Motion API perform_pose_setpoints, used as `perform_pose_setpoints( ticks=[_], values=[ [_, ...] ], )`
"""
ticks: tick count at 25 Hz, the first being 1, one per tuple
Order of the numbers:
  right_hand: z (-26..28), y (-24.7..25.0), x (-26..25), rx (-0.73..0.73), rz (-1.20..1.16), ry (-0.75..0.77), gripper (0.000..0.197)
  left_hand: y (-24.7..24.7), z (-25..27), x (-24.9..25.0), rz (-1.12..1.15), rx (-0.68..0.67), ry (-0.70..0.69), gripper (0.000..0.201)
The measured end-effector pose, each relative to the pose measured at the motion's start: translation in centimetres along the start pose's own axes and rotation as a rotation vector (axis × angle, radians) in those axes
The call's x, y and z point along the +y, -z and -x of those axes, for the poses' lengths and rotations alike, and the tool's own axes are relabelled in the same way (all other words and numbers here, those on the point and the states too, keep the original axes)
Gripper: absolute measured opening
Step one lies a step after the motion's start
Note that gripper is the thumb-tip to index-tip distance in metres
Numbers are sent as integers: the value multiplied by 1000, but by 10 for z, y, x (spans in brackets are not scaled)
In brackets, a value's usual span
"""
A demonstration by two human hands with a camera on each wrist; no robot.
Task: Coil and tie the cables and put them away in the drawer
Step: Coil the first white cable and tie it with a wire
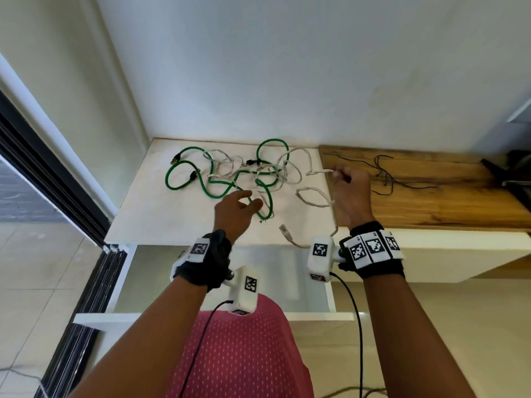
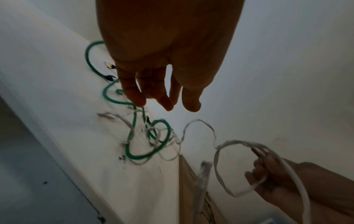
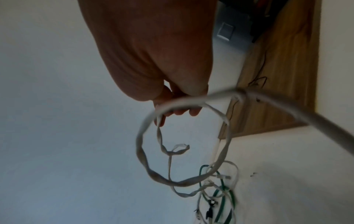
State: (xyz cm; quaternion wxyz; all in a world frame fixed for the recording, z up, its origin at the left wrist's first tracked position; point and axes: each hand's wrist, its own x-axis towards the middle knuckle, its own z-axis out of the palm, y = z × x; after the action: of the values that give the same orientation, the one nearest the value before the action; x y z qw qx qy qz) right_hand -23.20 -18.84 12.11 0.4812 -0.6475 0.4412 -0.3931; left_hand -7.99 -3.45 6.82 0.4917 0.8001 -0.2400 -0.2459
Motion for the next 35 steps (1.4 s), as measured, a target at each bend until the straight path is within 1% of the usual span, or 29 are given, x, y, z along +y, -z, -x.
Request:
perform_pose_setpoints(
  ticks=[2,3,5,7,8,9,11,12,13,14,15,16,17,18,19,20,21,23,24,26,27,28,29,30,31,32,33,34,35],
  values=[
    [9,6,-6,11,-189,-75,36,-20,-6,6,-27,-103,119,60],
    [12,11,-6,6,-287,-114,35,-27,-8,7,-24,-150,204,60],
    [15,21,1,-43,-428,-176,30,-37,-11,6,31,-216,356,49],
    [16,30,12,-127,-486,-220,27,-44,-21,0,91,-245,433,61],
    [17,33,20,-163,-489,-247,26,-47,-27,-2,120,-257,451,63],
    [17,35,26,-192,-472,-281,26,-49,-33,-3,151,-263,469,55],
    [17,35,44,-193,-377,-357,28,-54,-41,-4,230,-249,516,24],
    [14,34,56,-121,-304,-380,29,-55,-44,-4,276,-229,511,14],
    [10,34,69,14,-198,-389,29,-53,-48,-5,331,-188,467,9],
    [5,34,80,187,-72,-385,27,-48,-54,-7,400,-119,393,7],
    [0,35,89,356,40,-370,25,-40,-61,-9,468,-19,306,9],
    [-4,34,96,489,112,-345,24,-30,-67,-10,533,99,229,14],
    [-10,31,100,557,148,-315,25,-18,-73,-12,606,211,192,18],
    [-15,26,104,569,160,-280,25,-5,-78,-15,689,292,195,21],
    [-20,18,105,546,167,-247,25,5,-82,-18,735,328,215,22],
    [-26,9,106,504,176,-208,24,12,-84,-19,734,315,242,22],
    [-32,-2,105,446,200,-157,24,16,-84,-20,650,256,285,20],
    [-44,-22,101,309,321,-45,25,17,-80,-28,335,124,352,15],
    [-52,-28,100,235,428,1,27,18,-78,-33,189,105,368,15],
    [-66,-34,95,93,691,-3,29,25,-73,-40,0,118,404,27],
    [-71,-36,91,51,809,-24,27,30,-70,-40,-78,125,415,35],
    [-72,-39,86,43,878,8,25,34,-69,-39,-202,142,407,43],
    [-71,-46,82,53,869,125,23,35,-66,-36,-375,194,364,51],
    [-67,-55,78,61,803,323,21,34,-63,-30,-544,283,283,55],
    [-63,-67,76,20,751,517,17,31,-62,-23,-674,390,135,56],
    [-58,-78,75,-70,748,634,15,24,-63,-16,-757,468,-60,52],
    [-56,-87,77,-197,786,649,19,15,-67,-10,-806,462,-241,47],
    [-56,-95,79,-338,871,553,28,4,-72,-7,-847,363,-360,43],
    [-55,-100,83,-458,976,424,38,-7,-76,-6,-896,212,-388,42]
  ],
)
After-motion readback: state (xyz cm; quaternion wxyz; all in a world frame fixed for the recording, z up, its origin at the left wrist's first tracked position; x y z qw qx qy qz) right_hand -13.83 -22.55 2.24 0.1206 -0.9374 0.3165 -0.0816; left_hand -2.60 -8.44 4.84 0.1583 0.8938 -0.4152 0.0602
